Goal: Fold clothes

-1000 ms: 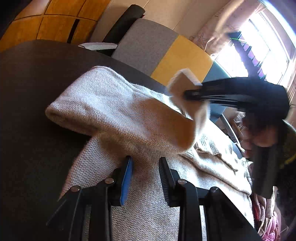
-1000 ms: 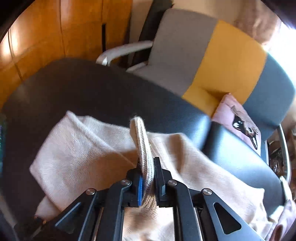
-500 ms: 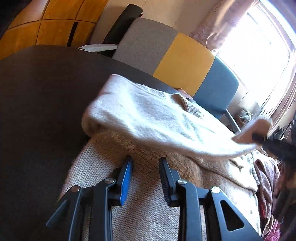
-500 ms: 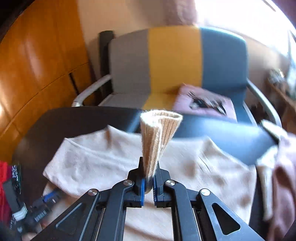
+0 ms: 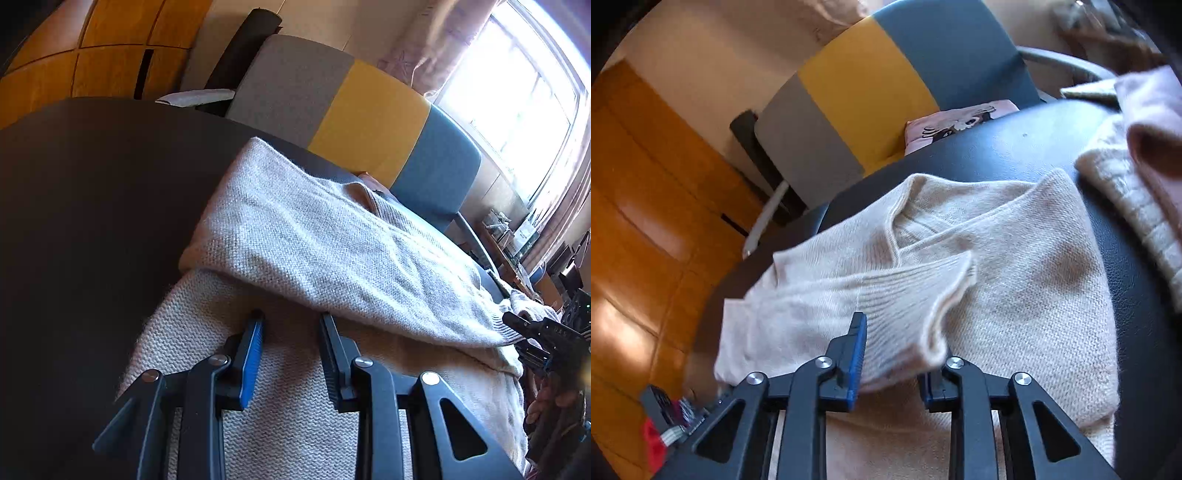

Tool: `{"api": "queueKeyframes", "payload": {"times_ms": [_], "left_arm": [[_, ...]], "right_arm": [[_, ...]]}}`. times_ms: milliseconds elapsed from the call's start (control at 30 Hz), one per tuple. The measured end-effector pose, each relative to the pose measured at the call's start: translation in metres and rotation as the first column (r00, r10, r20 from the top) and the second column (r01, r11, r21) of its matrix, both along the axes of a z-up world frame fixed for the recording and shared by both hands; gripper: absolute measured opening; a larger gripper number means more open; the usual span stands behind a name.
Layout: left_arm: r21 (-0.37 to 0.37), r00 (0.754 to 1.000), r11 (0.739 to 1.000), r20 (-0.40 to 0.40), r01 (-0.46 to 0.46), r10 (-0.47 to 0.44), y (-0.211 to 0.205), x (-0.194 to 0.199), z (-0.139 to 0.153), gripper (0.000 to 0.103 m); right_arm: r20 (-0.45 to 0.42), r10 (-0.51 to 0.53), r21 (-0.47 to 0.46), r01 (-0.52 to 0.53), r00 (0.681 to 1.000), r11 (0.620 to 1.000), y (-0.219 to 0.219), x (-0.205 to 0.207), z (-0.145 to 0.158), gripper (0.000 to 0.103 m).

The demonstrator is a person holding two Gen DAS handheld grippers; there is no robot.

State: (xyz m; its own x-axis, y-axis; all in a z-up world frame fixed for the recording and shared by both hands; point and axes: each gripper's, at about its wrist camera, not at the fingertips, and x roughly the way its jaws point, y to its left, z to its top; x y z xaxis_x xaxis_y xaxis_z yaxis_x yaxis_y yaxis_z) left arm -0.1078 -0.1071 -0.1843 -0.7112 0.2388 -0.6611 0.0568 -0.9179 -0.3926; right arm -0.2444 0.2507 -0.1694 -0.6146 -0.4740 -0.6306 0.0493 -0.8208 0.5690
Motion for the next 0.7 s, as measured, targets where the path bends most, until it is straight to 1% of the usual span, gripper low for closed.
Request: {"api": "queueKeyframes", "payload": {"times_ms": [67,100,133,167,233,300,367,400,433,533,567,600,700], "left_arm": [[0.002,1.0,1.0,0.0,-0.001,0.001,-0.001,0.002,0.0,0.029],[0.004,1.0,1.0,0.0,-0.001,0.001,-0.002,0.003,0.0,0.029],[0.006,1.0,1.0,0.0,-0.001,0.001,-0.002,0.003,0.0,0.029],[0.008,1.0,1.0,0.0,-0.001,0.001,-0.003,0.002,0.0,0.029],[0.006,1.0,1.0,0.001,-0.001,0.001,-0.003,0.004,0.001,0.029],[-0.013,1.0,1.0,0.01,-0.002,0.002,-0.001,0.004,0.004,0.029],[-0.048,1.0,0.999,0.027,0.01,-0.009,0.003,0.005,0.008,0.029],[-0.065,0.999,0.998,0.038,0.025,-0.023,0.004,0.008,0.012,0.029],[-0.076,0.998,0.996,0.045,0.038,-0.034,0.004,0.012,0.016,0.029],[-0.044,0.999,0.998,0.013,0.035,-0.034,-0.008,0.025,0.032,0.029],[-0.049,1.0,0.998,-0.006,0.027,-0.027,-0.011,0.024,0.039,0.029],[-0.052,1.0,0.998,-0.017,0.024,-0.025,-0.012,0.02,0.044,0.029],[-0.062,0.999,0.998,-0.05,0.017,-0.02,-0.015,0.006,0.059,0.03]], "right_arm": [[0.01,-0.025,-0.022,0.025,1.0,0.999,0.006,-0.001,-0.001,0.026],[0.016,-0.042,0.018,0.042,0.999,0.999,0.008,-0.002,-0.001,0.025],[0.022,-0.06,0.059,0.058,0.998,0.997,0.011,-0.003,-0.001,0.016],[0.024,-0.066,0.098,0.063,0.998,0.993,0.01,-0.002,-0.002,0.011],[0.04,-0.074,0.216,0.064,0.996,0.974,0.009,0.001,-0.005,0.008],[0.021,-0.06,0.242,0.053,0.998,0.969,0.003,0.005,0.0,0.008],[0.001,-0.045,0.265,0.043,0.999,0.963,-0.003,0.008,0.006,0.011],[-0.009,-0.037,0.277,0.038,0.999,0.96,-0.005,0.01,0.009,0.015],[-0.018,-0.029,0.289,0.033,0.999,0.957,-0.008,0.011,0.011,0.017],[-0.046,-0.004,0.325,0.019,0.999,0.946,-0.017,0.016,0.02,0.024],[-0.055,0.004,0.337,0.015,0.998,0.941,-0.019,0.018,0.022,0.025],[-0.064,0.013,0.349,0.011,0.998,0.937,-0.022,0.02,0.025,0.028],[-0.091,0.039,0.384,-0.001,0.995,0.923,-0.031,0.025,0.033,0.031]]}}
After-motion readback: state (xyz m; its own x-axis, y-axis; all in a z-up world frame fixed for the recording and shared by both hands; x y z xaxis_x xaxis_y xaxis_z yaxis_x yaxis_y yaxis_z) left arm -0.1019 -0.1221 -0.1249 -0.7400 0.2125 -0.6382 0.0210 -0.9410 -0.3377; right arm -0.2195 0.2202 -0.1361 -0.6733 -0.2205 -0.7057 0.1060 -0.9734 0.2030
